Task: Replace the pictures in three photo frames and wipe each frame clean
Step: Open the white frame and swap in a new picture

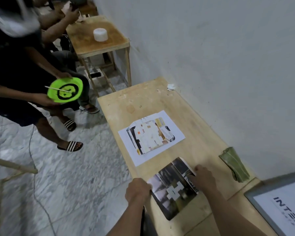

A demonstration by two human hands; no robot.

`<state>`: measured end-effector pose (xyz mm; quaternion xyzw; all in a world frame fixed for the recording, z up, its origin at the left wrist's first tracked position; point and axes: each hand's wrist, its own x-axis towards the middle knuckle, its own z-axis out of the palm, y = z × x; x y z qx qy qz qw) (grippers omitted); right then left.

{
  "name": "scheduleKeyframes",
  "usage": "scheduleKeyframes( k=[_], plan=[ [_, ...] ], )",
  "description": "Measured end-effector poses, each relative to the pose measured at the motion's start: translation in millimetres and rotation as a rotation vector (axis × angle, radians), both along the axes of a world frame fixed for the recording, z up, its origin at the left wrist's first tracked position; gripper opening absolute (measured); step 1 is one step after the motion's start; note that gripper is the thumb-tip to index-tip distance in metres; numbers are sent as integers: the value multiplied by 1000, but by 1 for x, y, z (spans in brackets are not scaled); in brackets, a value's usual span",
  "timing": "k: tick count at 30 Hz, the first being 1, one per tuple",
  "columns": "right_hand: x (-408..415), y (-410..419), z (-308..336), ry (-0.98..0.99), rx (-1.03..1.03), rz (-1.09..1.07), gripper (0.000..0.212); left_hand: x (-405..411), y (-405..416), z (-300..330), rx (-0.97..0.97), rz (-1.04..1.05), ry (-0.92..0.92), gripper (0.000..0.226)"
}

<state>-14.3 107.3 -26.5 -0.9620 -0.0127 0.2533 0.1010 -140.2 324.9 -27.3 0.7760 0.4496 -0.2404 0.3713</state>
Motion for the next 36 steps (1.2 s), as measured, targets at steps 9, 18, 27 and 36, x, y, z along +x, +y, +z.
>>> scheduleKeyframes(
  k=[9,18,27,36],
  plan=[
    [-27,-2,-3,64,263,-286,7,-27,-5,-8,-175,395,-195,25],
    [-44,-12,54,217,593,-478,14,-36,3,36,-296,397,-373,11],
    [-122,-90,125,167,976,-827,17,-59,-51,104,-453,189,-414,17],
    [-252,-191,106,74,854,-1204,13,-70,-147,73,-467,-59,-378,19]
  ],
)
